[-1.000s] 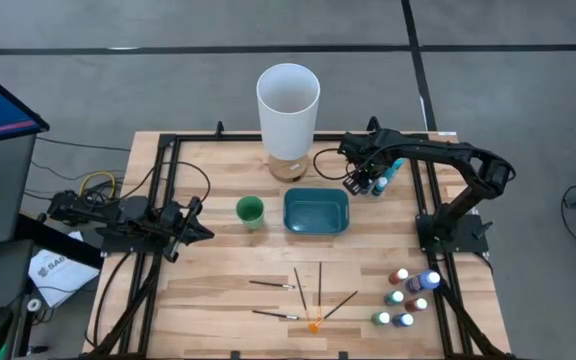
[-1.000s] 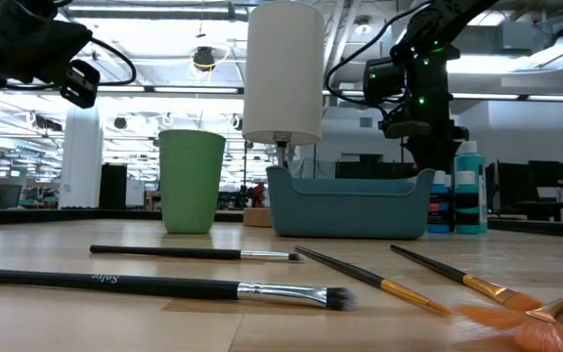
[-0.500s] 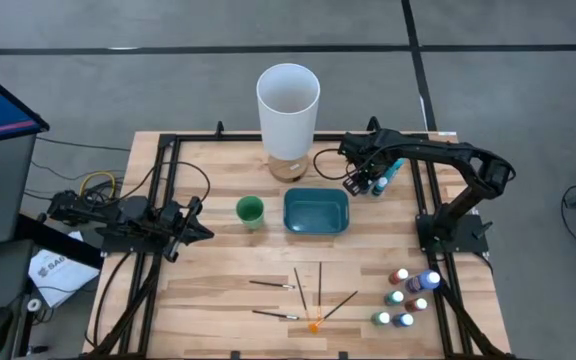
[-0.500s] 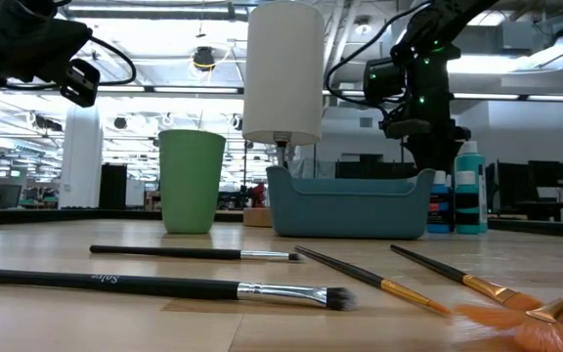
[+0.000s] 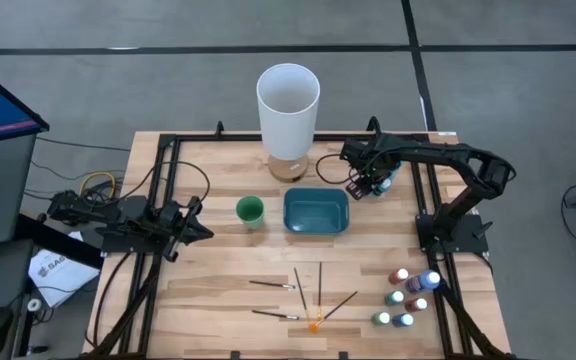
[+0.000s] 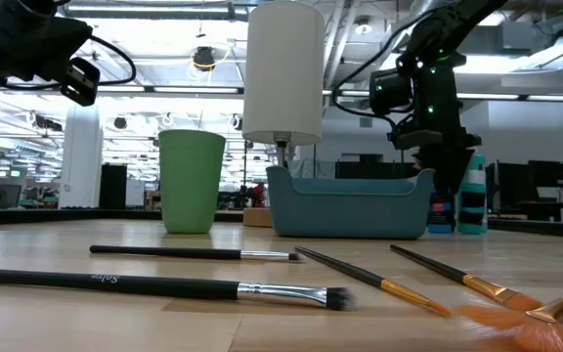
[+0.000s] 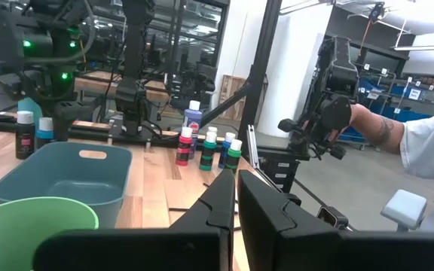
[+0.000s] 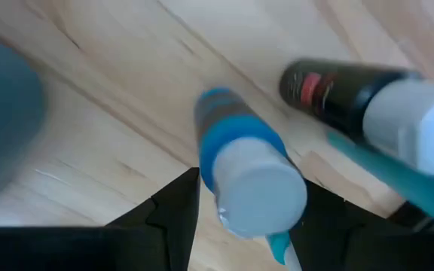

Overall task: Pick & Place Paint Supplies
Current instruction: Put the top small blue paint bottle into the green bin

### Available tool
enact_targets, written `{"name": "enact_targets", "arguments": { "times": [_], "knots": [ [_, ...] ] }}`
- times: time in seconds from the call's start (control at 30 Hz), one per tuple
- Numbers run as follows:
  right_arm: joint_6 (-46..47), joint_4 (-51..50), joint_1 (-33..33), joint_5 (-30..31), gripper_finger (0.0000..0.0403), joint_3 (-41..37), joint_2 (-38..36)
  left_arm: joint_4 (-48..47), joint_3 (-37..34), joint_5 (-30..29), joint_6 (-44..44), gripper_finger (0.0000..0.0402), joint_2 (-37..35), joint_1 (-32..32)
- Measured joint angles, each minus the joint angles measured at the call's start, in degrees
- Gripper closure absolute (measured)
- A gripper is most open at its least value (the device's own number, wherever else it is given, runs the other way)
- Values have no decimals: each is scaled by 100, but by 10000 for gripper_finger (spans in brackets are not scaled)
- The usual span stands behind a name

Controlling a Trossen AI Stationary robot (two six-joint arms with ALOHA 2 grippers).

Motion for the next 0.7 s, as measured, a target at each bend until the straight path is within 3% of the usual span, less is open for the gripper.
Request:
{"name": "enact_targets", "arguments": {
  "times": [0.43, 0.7],
  "knots": [
    [-165, 320, 0, 7, 274, -24, 0, 40, -1, 0, 1, 394, -2, -1],
    [-216, 317, 0, 11, 228, -24, 0, 41, 1, 0, -1, 394, -1, 0]
  ]
}}
